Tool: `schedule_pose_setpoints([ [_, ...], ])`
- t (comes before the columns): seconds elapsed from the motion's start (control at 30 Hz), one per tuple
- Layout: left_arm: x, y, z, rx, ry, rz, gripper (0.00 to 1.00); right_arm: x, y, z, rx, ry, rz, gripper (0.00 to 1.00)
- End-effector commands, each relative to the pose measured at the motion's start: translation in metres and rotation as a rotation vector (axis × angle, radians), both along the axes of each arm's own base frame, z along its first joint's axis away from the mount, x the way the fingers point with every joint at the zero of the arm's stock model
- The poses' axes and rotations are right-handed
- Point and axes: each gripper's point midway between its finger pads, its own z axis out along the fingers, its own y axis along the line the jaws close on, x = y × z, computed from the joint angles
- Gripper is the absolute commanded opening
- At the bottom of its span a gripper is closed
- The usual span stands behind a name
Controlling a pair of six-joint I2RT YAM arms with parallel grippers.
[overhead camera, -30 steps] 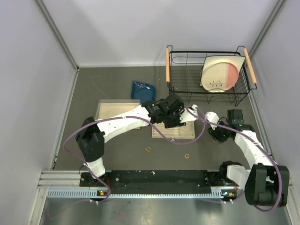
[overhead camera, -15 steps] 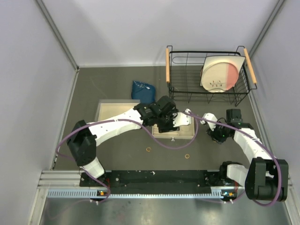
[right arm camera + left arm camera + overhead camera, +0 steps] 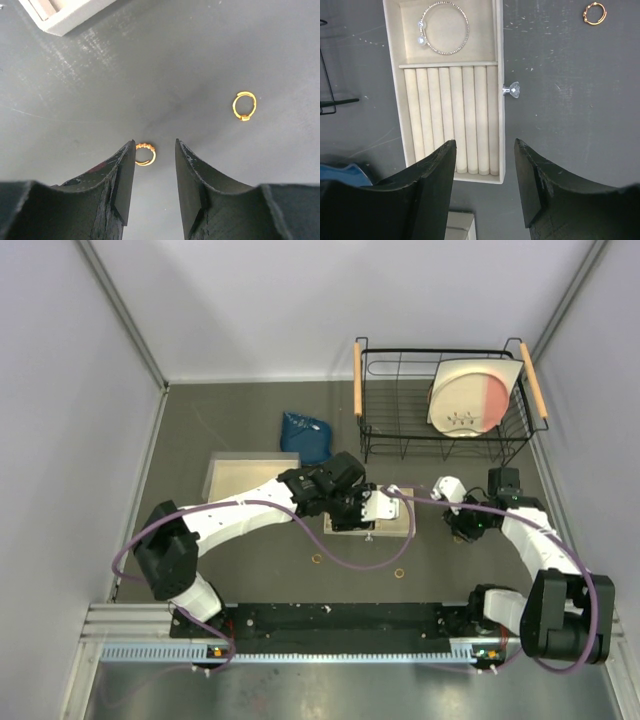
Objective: Organize the mixed jewelry
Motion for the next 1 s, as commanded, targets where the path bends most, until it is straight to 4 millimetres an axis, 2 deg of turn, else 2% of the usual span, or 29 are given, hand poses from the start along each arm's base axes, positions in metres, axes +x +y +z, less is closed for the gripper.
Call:
schedule_pose_setpoints([
  [0.0,0.013,0.019,0.024,-0.045,-0.032,0.048,0.56,0.008,-0.013,0.014,0.045,0.028,-0.113,0.38],
  [0.33,0.013,0.014,0.02,0.008,-0.099,-0.017,0.56,0.016,-0.014,0.024,0.073,0.046,-0.18,0.39],
  [0.43,0.013,0.005,0.013,0.04,-0.114,-0.028,0.56,0.019,-0.016,0.028,0.073,0.041,-0.203,0.4],
  [0.5,0.015,-0.005,0.017,0.039,-0.129,-0.035,0.56,0.021,-0.015,0.032,0.084,0.037,-0.22,0.4],
  [0.53,0.017,-0.008,0.01,0.055,-0.122,-0.035,0.56,0.022,-0.013,0.034,0.085,0.031,-0.218,0.41],
  [0.57,0.02,-0.016,0.018,0.04,-0.134,-0.034,0.56,0.021,-0.013,0.034,0.076,0.031,-0.223,0.41],
  [0.63,0.03,-0.026,0.022,0.035,-0.144,-0.011,0.56,0.019,-0.006,0.035,0.063,0.025,-0.198,0.41],
  [0.73,0.035,-0.035,0.027,0.025,-0.144,-0.019,0.56,0.017,-0.001,0.038,0.058,0.018,-0.202,0.41],
  [0.9,0.033,-0.028,0.03,0.033,-0.147,-0.006,0.56,0.02,-0.008,0.044,0.03,-0.011,-0.225,0.42],
  [0.97,0.032,-0.015,0.02,0.065,-0.158,0.001,0.56,0.02,-0.015,0.044,0.02,-0.018,-0.229,0.43],
])
